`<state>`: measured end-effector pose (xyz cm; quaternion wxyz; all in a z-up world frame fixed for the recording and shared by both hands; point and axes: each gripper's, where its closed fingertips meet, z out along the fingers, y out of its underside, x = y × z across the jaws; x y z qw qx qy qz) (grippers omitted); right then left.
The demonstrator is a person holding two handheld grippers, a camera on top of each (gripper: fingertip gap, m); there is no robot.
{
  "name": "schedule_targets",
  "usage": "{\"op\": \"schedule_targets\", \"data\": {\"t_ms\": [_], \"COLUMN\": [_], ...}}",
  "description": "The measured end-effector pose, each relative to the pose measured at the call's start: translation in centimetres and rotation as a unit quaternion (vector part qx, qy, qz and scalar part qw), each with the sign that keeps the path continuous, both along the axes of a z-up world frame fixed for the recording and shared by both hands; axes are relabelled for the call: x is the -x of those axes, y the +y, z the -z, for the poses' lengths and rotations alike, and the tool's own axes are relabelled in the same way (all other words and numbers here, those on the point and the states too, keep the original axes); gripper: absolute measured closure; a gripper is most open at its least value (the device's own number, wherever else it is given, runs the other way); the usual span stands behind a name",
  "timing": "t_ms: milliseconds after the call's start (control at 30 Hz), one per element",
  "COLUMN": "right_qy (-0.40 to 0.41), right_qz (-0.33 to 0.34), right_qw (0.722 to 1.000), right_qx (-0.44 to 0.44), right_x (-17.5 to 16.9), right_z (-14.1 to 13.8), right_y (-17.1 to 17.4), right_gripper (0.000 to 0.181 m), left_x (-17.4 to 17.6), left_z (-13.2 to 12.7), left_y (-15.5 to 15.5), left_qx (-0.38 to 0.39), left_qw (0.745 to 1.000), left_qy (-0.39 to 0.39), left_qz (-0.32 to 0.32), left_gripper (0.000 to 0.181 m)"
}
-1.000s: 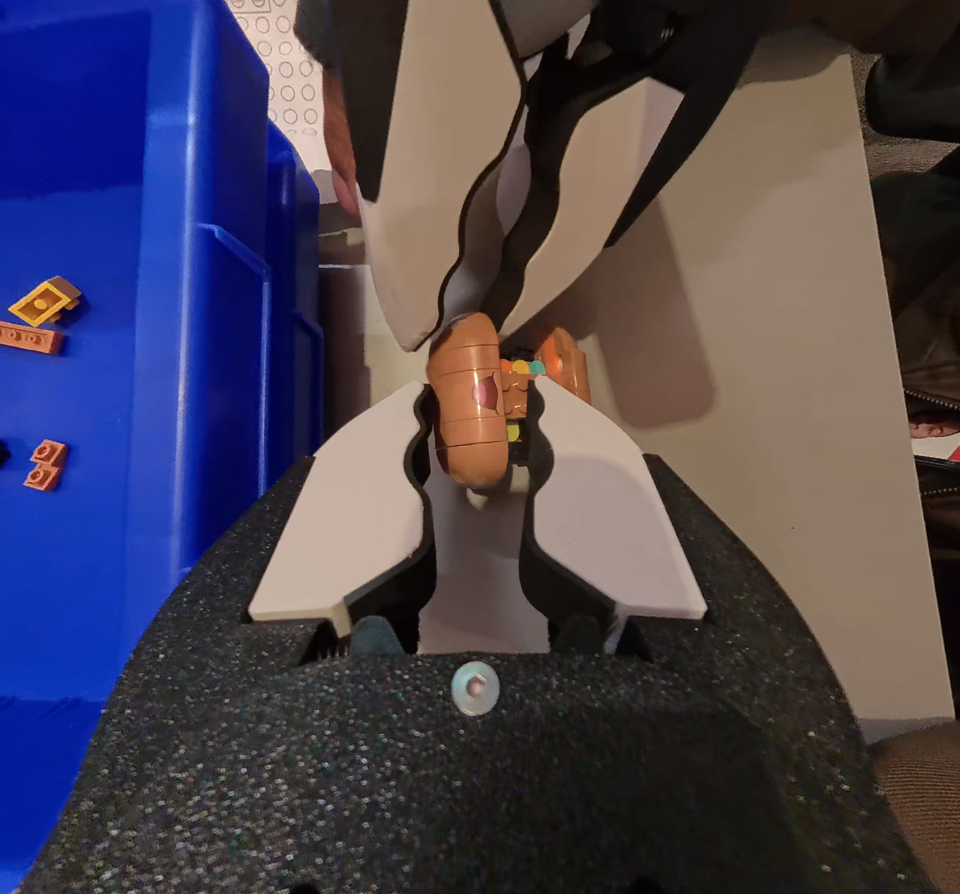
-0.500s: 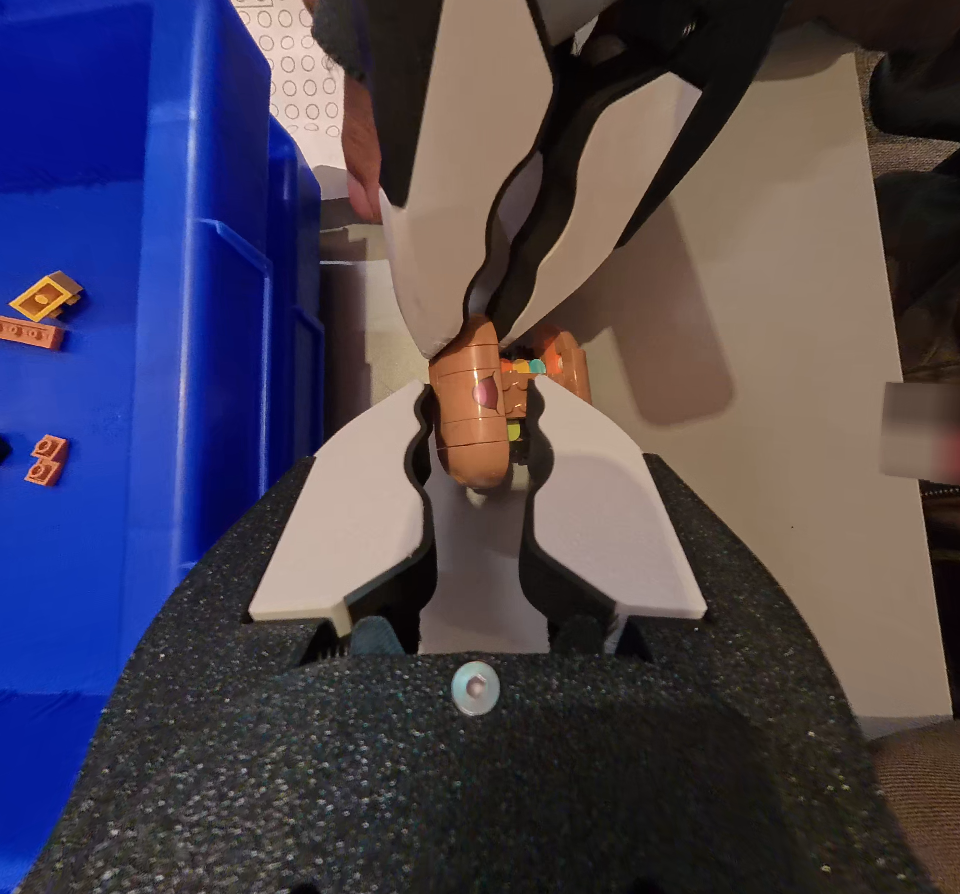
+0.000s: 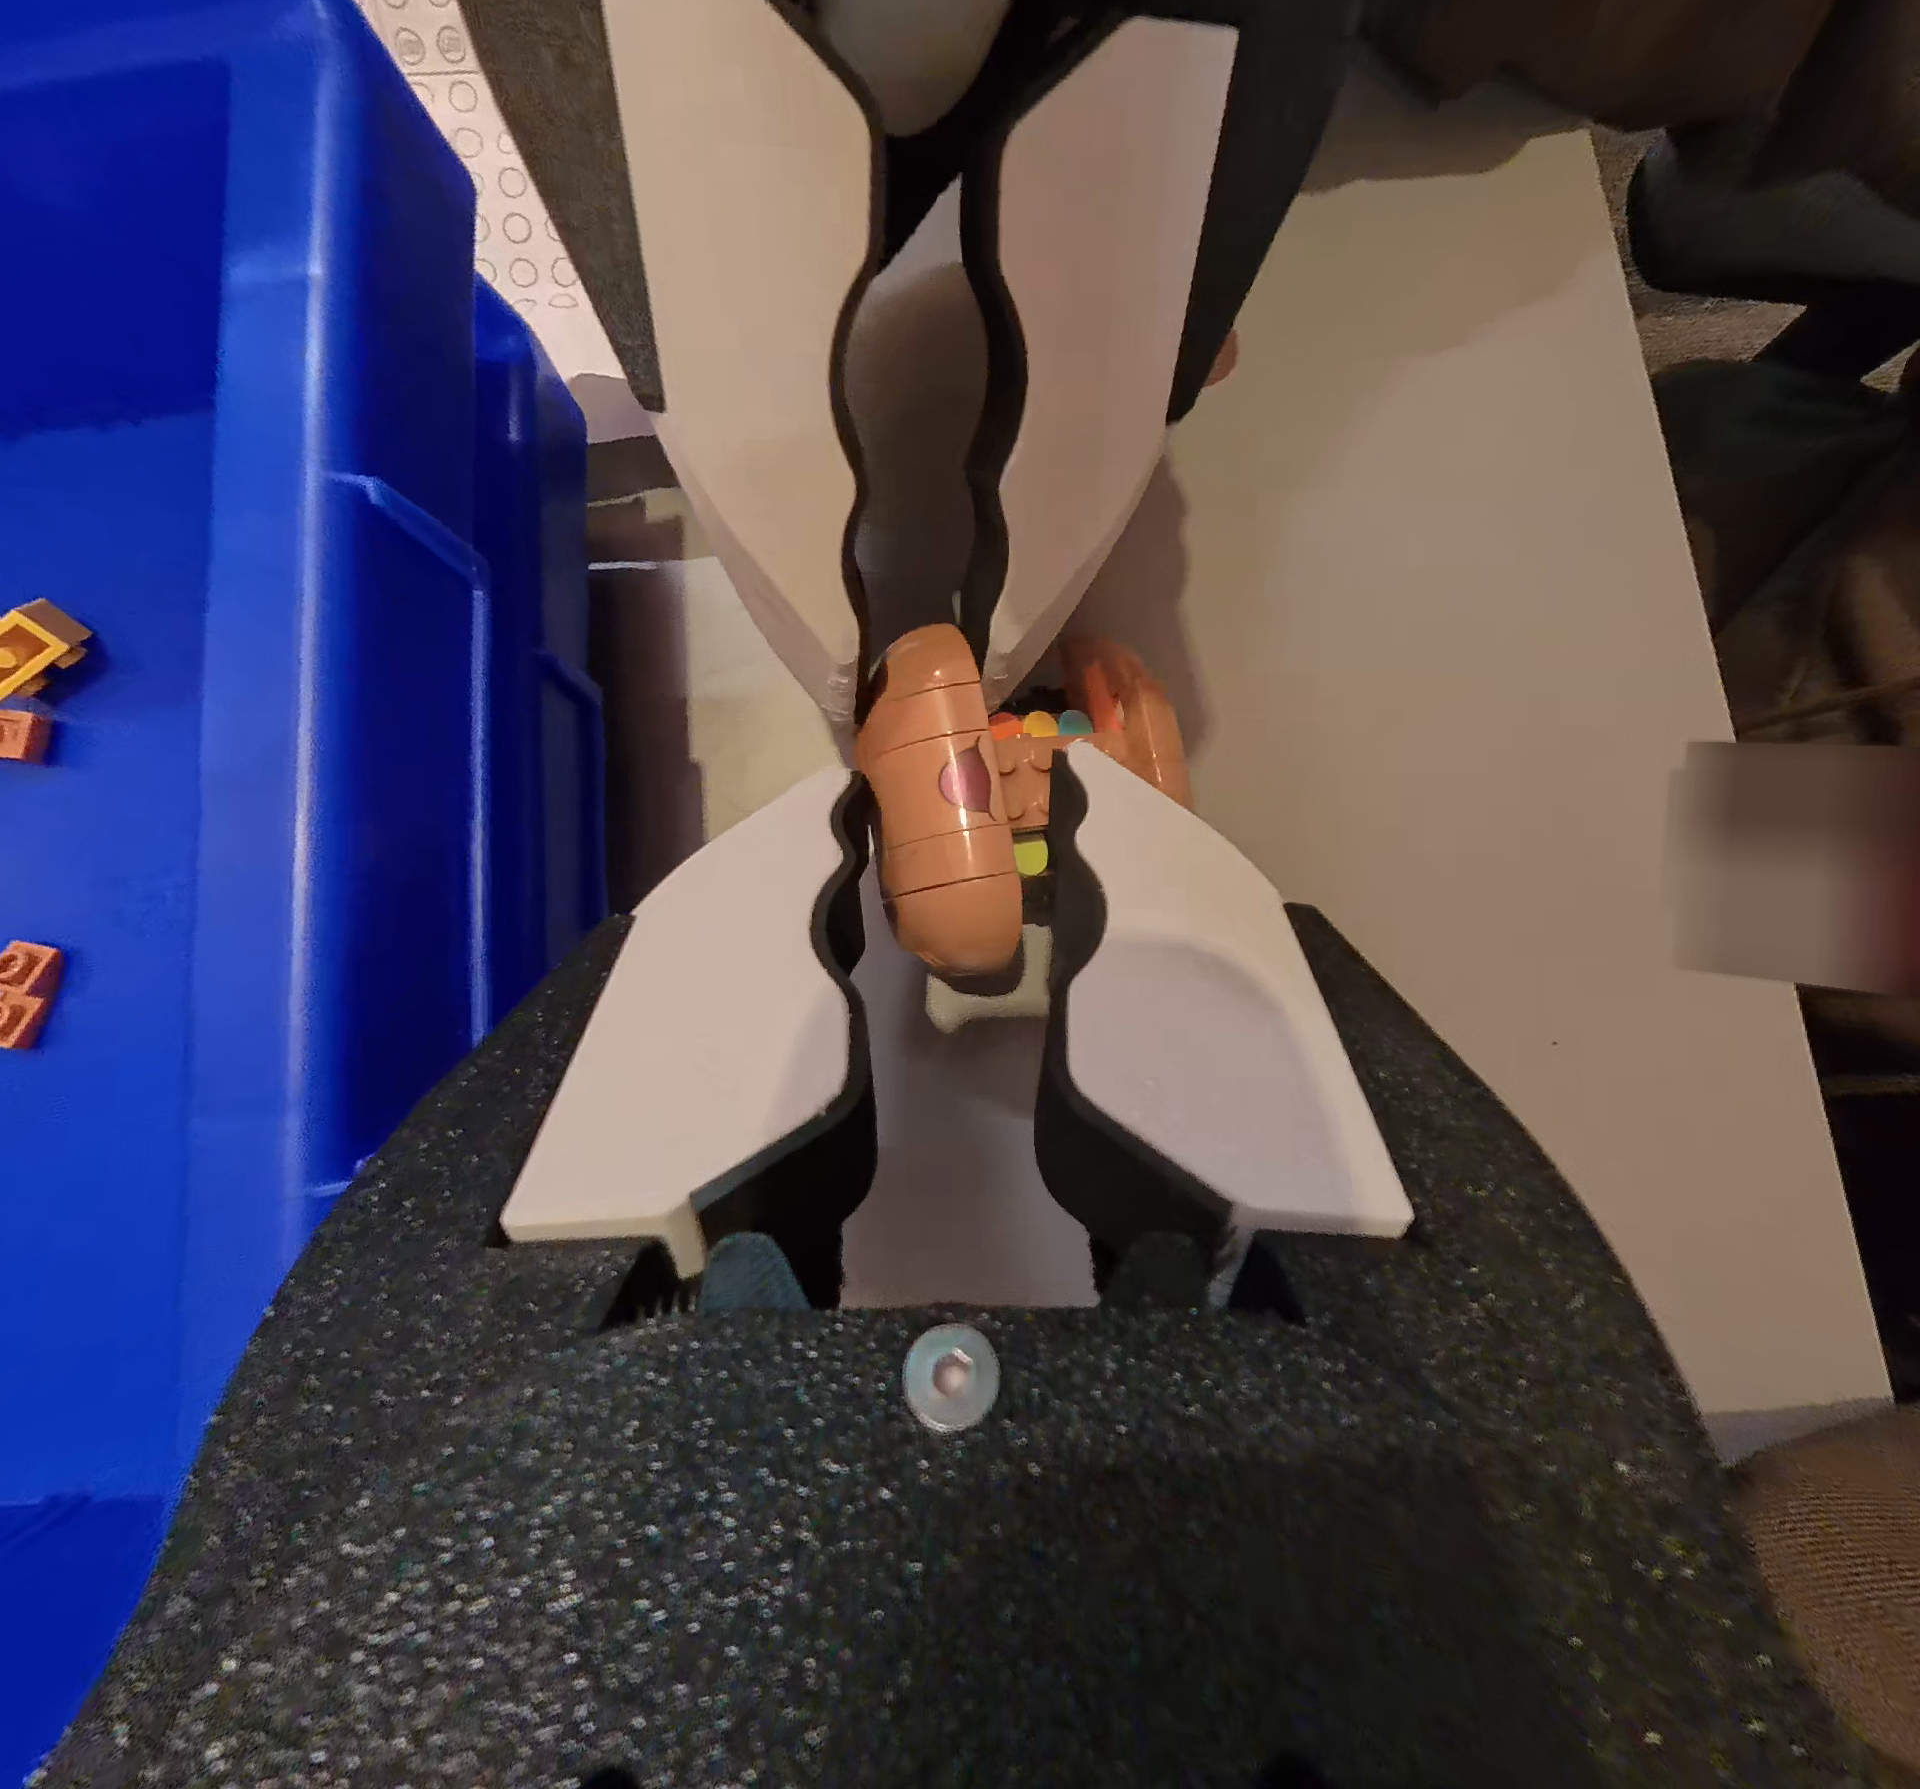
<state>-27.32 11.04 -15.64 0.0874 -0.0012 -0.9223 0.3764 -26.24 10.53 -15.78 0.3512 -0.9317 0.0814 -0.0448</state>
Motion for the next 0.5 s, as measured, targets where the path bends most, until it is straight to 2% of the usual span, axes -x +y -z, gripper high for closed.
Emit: {"op": "schedule_targets", "data": {"t_ms": [500], "right_qy": [-0.096], "right_qz": [-0.011], "right_qw": [0.995], "right_qx": [0.026], "right_x": [-1.3], "right_z": [0.0], "right_y": [0.3], "right_gripper": [0.161], "left_x": [-1.0], "left_z": [-0.2], "left_y": [0.2], "left_qx": [-0.015], "left_qw": [0.999], "left_qy": [0.01], "left_qz": [0.04], "left_gripper": [0.15]}}
